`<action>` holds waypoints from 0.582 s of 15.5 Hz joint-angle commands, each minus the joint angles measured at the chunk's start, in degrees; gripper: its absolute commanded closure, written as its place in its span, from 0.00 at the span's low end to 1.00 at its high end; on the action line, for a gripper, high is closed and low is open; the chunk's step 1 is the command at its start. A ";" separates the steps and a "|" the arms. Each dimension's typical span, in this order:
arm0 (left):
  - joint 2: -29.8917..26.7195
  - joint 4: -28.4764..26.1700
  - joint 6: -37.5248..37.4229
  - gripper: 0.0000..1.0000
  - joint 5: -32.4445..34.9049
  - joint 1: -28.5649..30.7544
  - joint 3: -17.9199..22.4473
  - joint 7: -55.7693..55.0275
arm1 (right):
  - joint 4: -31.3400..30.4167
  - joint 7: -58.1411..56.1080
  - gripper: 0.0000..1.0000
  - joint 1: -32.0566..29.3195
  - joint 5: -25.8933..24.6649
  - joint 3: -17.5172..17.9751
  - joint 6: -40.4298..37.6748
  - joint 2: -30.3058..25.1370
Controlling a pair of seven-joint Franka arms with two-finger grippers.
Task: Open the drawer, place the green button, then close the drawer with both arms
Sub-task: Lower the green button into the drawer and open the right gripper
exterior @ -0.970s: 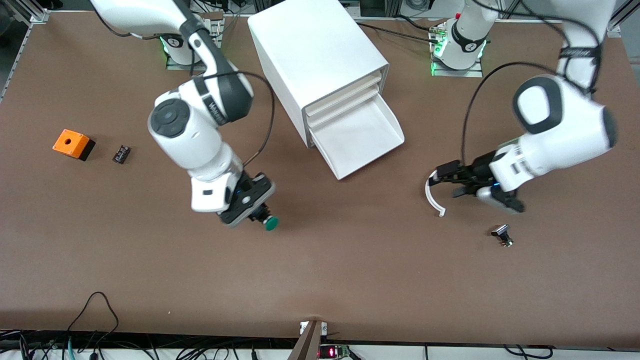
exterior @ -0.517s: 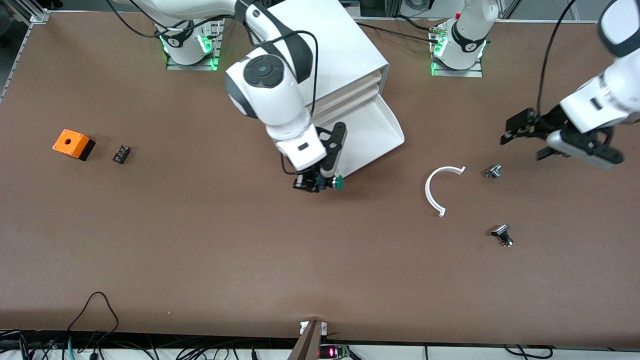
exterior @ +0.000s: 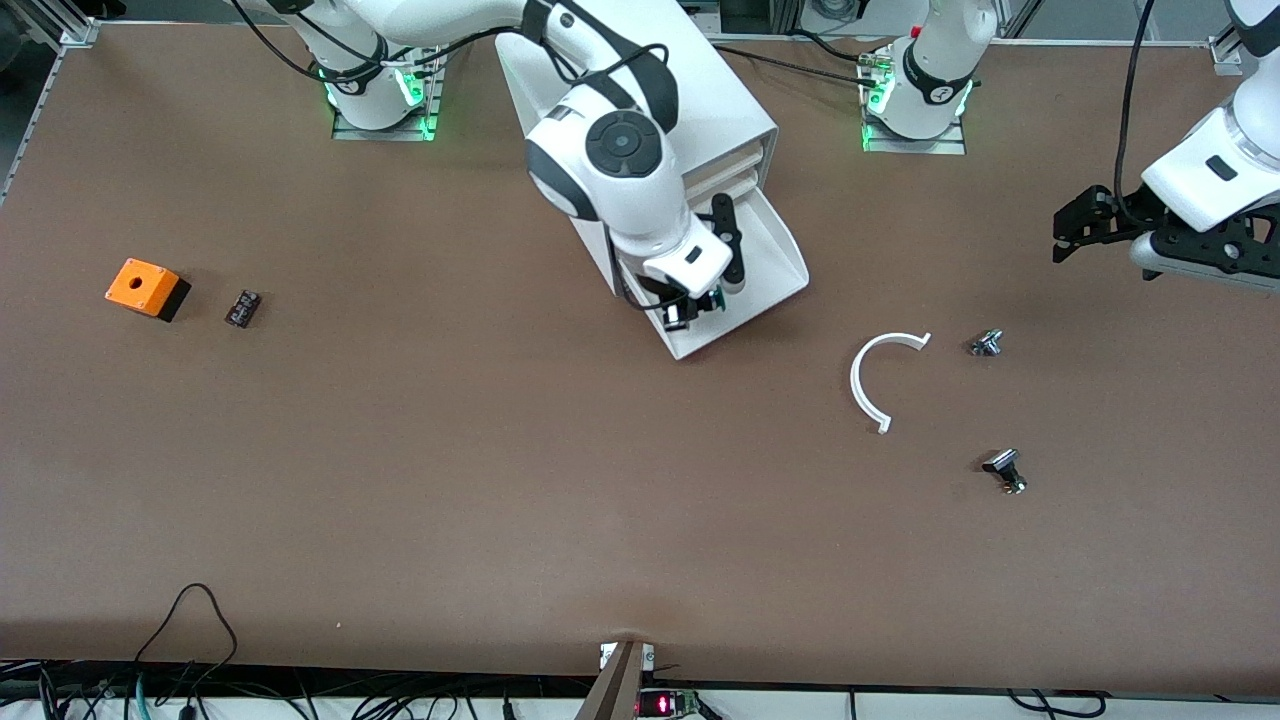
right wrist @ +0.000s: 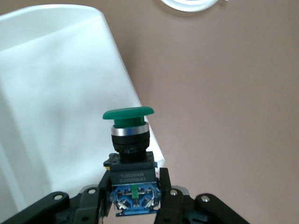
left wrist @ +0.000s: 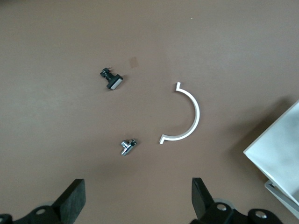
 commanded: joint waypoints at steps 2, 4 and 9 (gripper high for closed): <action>1.16 2.10 -1.24 0.00 3.12 -0.71 0.50 -1.53 | 2.04 -2.34 0.81 0.47 -1.58 3.14 -1.71 2.82; 1.25 2.01 -1.33 0.00 3.12 -0.71 0.77 -3.03 | 0.73 -2.08 0.81 0.64 -3.51 3.76 -1.71 3.97; 3.09 2.10 -0.89 0.00 3.12 -0.71 0.77 -2.42 | 0.10 0.64 0.81 2.58 -4.57 4.29 -1.01 6.87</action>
